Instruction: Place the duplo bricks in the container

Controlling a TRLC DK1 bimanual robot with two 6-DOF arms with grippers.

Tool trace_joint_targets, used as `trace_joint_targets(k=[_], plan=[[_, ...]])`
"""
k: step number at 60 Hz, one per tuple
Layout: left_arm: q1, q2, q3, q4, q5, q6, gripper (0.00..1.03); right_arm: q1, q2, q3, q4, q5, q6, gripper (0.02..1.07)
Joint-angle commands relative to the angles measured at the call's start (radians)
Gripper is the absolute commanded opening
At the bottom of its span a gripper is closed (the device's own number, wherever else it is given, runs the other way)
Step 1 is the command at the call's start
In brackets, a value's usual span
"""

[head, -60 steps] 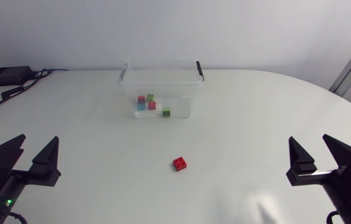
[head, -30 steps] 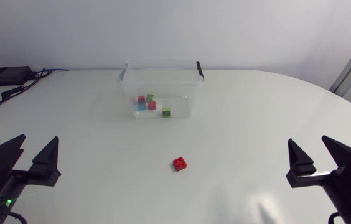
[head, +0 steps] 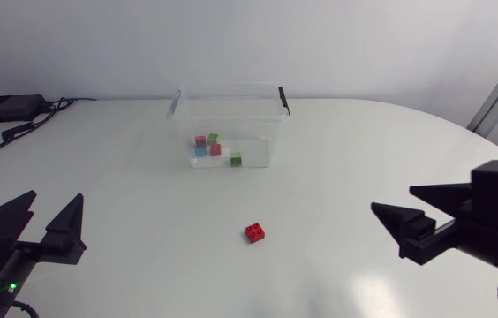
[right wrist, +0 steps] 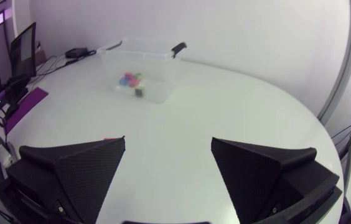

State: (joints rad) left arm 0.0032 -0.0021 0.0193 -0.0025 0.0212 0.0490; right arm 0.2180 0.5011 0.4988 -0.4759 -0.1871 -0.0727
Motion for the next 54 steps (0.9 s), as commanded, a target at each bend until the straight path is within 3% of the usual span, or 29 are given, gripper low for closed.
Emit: trace_joint_targets(k=[1,8,18,54], plan=[[0.0,-0.01,-0.018,0.004,0.006,0.006,0.99,0.046,0.114,0.066,-0.069,-0.029,-0.006,1.02],[0.0,-0.01,-0.018,0.004,0.006,0.006,0.99,0.165,0.264,0.149,-0.179,-0.038,-0.002,1.02],[0.0,-0.01,-0.018,0.004,0.006,0.006,0.99,0.248,0.396,0.192,-0.196,-0.037,0.027,1.02],[0.0,-0.01,-0.018,0.004,0.005,0.006,0.99,0.327,0.807,0.241,0.051,-0.012,0.044,1.02]])
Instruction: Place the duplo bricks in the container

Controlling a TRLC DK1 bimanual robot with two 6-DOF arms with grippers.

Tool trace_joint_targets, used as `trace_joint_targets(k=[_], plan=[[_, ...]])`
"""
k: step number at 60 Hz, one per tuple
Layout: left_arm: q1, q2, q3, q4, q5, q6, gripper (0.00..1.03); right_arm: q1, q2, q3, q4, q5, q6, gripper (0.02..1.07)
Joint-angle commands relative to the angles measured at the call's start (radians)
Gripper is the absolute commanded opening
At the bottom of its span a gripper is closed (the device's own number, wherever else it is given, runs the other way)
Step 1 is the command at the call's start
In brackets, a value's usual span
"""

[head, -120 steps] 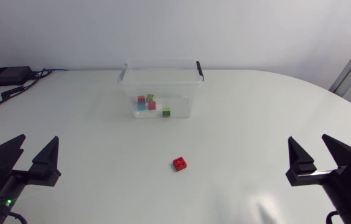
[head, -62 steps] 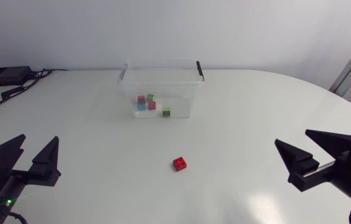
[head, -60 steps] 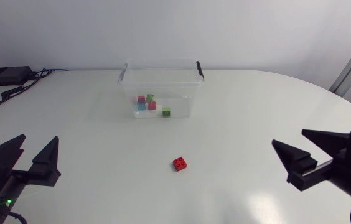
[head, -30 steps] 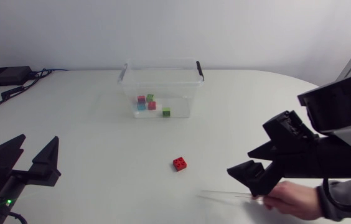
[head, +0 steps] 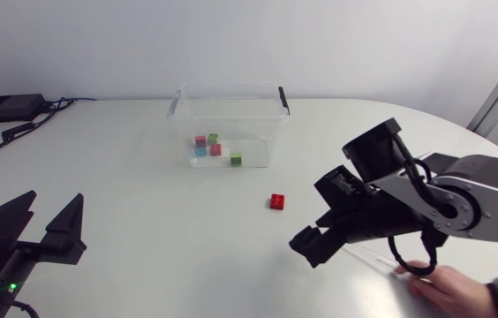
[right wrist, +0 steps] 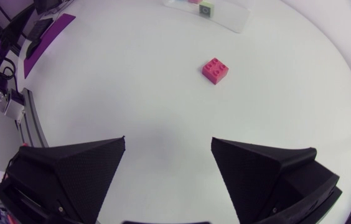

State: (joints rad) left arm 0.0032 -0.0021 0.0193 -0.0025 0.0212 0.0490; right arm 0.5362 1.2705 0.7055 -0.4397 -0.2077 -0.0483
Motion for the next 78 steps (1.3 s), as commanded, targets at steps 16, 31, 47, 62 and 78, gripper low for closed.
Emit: trace_joint_targets(k=[16,31,47,62,78], plan=[[0.0,-0.01,-0.018,0.004,0.005,0.006,0.99,-0.012,0.205,0.114,0.087,0.042,0.011,1.02],[0.0,-0.01,-0.018,0.004,0.006,0.006,0.99,-0.016,0.32,0.19,0.095,0.054,-0.007,1.02],[0.0,-0.01,-0.018,0.004,0.006,0.006,0.99,0.008,0.309,0.15,0.105,-0.012,-0.099,1.02],[0.0,-0.01,-0.018,0.004,0.005,0.006,0.99,0.093,0.234,0.106,0.055,-0.078,-0.176,1.02],[0.0,-0.01,-0.018,0.004,0.006,0.006,0.99,0.291,0.244,0.143,0.039,-0.073,-0.136,1.02]])
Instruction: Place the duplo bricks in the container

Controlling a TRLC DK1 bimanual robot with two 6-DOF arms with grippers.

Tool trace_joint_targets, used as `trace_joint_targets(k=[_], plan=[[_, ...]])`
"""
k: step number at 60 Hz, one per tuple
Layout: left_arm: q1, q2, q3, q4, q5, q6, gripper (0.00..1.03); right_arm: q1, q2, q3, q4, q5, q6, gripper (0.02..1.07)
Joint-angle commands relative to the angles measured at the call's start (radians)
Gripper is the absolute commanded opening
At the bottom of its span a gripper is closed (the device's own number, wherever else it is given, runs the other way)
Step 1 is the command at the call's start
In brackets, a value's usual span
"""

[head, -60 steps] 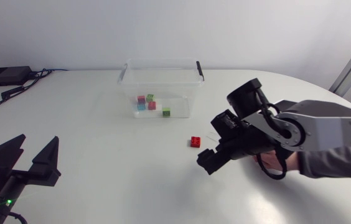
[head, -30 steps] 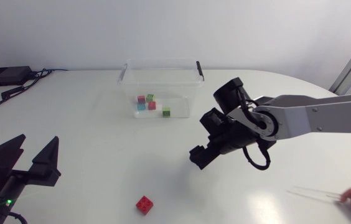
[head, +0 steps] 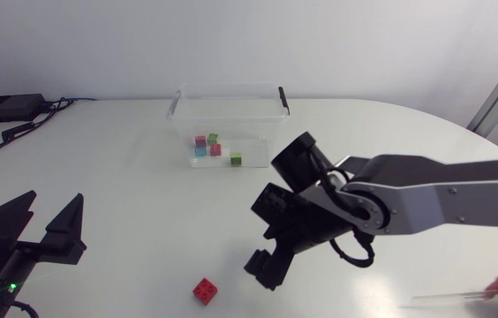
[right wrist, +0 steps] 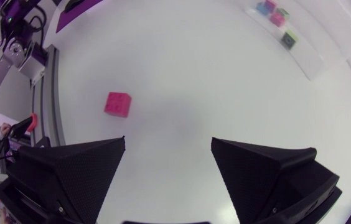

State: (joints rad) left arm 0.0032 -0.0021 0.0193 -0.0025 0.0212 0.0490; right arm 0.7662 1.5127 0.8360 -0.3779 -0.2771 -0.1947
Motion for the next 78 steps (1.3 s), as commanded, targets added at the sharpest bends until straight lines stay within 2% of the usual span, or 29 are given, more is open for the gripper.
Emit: trace_joint_targets(k=[1,21,40,62,78], plan=[[0.0,-0.01,-0.018,0.004,0.005,0.006,0.99,0.068,0.003,0.018,-0.027,-0.002,0.014,1.02],[0.0,-0.01,-0.018,0.004,0.005,0.006,0.99,0.18,0.121,0.167,-0.125,-0.01,0.112,1.02],[0.0,-0.01,-0.018,0.004,0.006,0.006,0.99,0.2,0.28,0.241,-0.127,-0.01,0.113,1.02],[0.0,-0.01,-0.018,0.004,0.006,0.006,0.99,0.002,0.196,0.299,-0.168,-0.01,0.035,1.02],[0.0,-0.01,-0.018,0.004,0.006,0.006,0.99,-0.111,0.293,0.364,-0.148,-0.01,-0.049,1.02]])
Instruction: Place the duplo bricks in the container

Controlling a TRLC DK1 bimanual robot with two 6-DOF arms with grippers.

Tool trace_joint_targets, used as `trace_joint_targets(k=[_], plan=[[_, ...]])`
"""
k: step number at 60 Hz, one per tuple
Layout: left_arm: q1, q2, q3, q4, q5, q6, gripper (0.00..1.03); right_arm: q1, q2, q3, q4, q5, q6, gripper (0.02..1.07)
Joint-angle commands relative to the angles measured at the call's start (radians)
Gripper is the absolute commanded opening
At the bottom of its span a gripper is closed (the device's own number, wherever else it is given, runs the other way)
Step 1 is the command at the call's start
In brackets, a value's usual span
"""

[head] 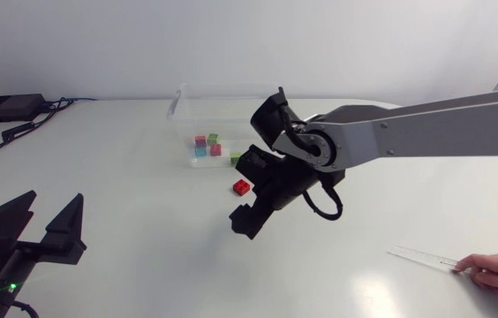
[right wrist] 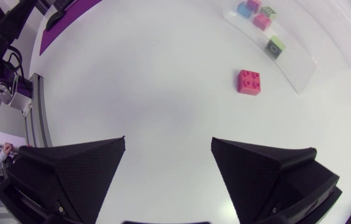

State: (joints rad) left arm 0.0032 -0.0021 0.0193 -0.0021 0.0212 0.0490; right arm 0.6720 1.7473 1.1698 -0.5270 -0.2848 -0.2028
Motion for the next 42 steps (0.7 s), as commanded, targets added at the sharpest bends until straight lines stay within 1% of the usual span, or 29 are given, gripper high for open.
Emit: trace_joint_targets(k=[1,13,42], plan=[[0.0,-0.01,-0.018,0.004,0.006,0.006,0.99,-0.025,0.07,0.037,0.001,-0.002,-0.044,1.02],[0.0,-0.01,-0.018,0.004,0.006,0.006,0.99,-0.094,0.185,0.137,0.002,-0.002,-0.069,1.02],[0.0,-0.01,-0.018,0.004,0.006,0.006,0.99,-0.117,0.389,0.353,-0.025,-0.001,-0.072,1.02]])
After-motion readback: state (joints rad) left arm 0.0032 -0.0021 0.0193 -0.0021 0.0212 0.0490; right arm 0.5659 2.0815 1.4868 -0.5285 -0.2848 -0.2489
